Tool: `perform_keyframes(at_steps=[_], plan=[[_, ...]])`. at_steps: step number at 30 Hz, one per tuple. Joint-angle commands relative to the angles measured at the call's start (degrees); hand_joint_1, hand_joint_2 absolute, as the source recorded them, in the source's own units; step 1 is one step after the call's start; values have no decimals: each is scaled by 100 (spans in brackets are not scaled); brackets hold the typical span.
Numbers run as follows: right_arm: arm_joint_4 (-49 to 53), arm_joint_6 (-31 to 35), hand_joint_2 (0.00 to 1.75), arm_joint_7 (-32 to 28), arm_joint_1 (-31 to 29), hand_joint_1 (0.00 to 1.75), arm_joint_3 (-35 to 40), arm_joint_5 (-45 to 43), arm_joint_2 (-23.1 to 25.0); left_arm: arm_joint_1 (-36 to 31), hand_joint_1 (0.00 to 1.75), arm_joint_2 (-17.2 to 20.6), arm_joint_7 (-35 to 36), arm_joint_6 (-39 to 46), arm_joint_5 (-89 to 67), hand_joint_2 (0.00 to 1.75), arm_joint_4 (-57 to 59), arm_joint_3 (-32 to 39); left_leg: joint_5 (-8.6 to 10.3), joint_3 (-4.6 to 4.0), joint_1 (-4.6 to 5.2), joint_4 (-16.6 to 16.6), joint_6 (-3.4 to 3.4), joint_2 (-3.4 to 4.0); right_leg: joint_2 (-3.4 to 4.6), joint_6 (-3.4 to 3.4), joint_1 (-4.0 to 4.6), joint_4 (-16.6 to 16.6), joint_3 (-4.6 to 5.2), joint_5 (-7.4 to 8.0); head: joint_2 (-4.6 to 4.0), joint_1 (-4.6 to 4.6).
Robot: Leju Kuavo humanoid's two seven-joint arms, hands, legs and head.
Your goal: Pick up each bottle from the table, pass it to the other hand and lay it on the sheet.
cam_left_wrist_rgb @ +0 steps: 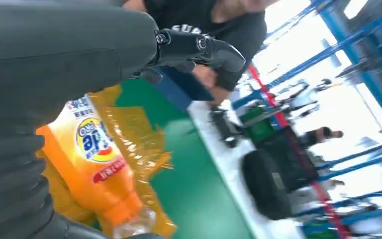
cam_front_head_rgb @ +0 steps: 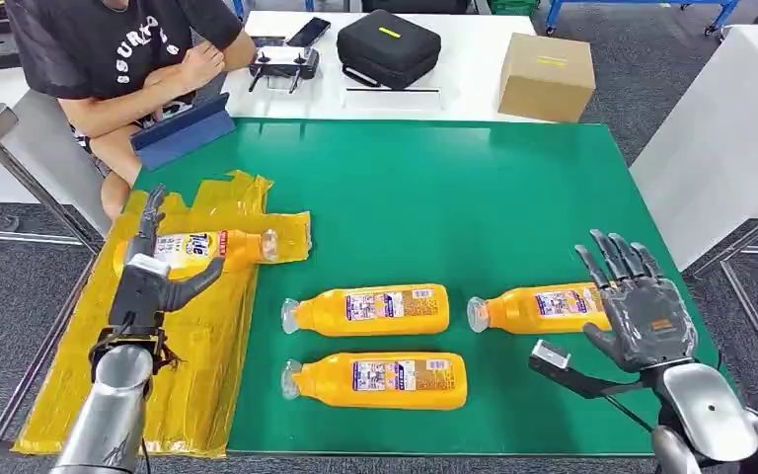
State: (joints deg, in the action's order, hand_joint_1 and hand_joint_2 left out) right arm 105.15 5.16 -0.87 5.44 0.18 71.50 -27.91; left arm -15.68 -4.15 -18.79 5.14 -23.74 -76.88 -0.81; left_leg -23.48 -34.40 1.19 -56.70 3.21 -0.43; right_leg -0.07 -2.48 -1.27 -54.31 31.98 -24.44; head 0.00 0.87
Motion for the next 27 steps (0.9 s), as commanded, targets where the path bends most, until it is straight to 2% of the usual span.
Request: perform_keyframes(at_steps=[1, 3, 5, 9, 15, 22, 27], plan=[[-1050, -536, 175, -648, -325, 0, -290, -557, -367, 235, 0, 294, -36, -125, 285, 175, -682, -225, -6, 16, -7, -1, -21, 9, 7, 13, 6, 6, -17, -1, 0, 0], [-1729, -769, 175, -1176, -963, 0, -162, -976, -477, 247, 0, 362, -59, -160, 393, 175, -660, -258, -6, 19, -7, 0, -23, 19, 16, 13, 7, 7, -19, 2, 0, 0], [-2031, -824, 175, -1368, -1291, 0, -71, -1079, -475, 231, 0, 376, -63, -158, 417, 175, -652, -272, -9, 26, -8, -1, -26, 43, 41, 15, 7, 8, -23, 8, 0, 2], [-2860, -901, 175, -1730, -1969, 0, 51, -1380, -534, 170, 0, 355, -48, -181, 487, 175, -622, -343, 1, 26, -6, 0, -18, 36, 29, 10, 6, 7, -24, 13, 0, 2], [-3572, -695, 175, -1928, -2399, 0, 327, -1317, -538, 66, 0, 303, -12, -162, 498, 175, -416, -429, 12, 18, -4, 3, 0, 13, 11, -3, 5, 9, -22, 17, 0, 0], [-4031, -554, 175, -1925, -2590, 0, 760, -1221, -396, 21, 0, 305, -14, -120, 572, 175, -252, -405, 7, 35, -7, 6, -17, 20, 16, 7, 8, 13, -38, 15, 0, 0], [-4345, -569, 175, -1907, -2645, 0, 981, -1199, -217, -74, 0, 260, -1, -112, 603, 175, -194, -398, 12, 18, -8, 3, -2, 11, 9, -2, 9, 10, -24, 18, 0, 0]])
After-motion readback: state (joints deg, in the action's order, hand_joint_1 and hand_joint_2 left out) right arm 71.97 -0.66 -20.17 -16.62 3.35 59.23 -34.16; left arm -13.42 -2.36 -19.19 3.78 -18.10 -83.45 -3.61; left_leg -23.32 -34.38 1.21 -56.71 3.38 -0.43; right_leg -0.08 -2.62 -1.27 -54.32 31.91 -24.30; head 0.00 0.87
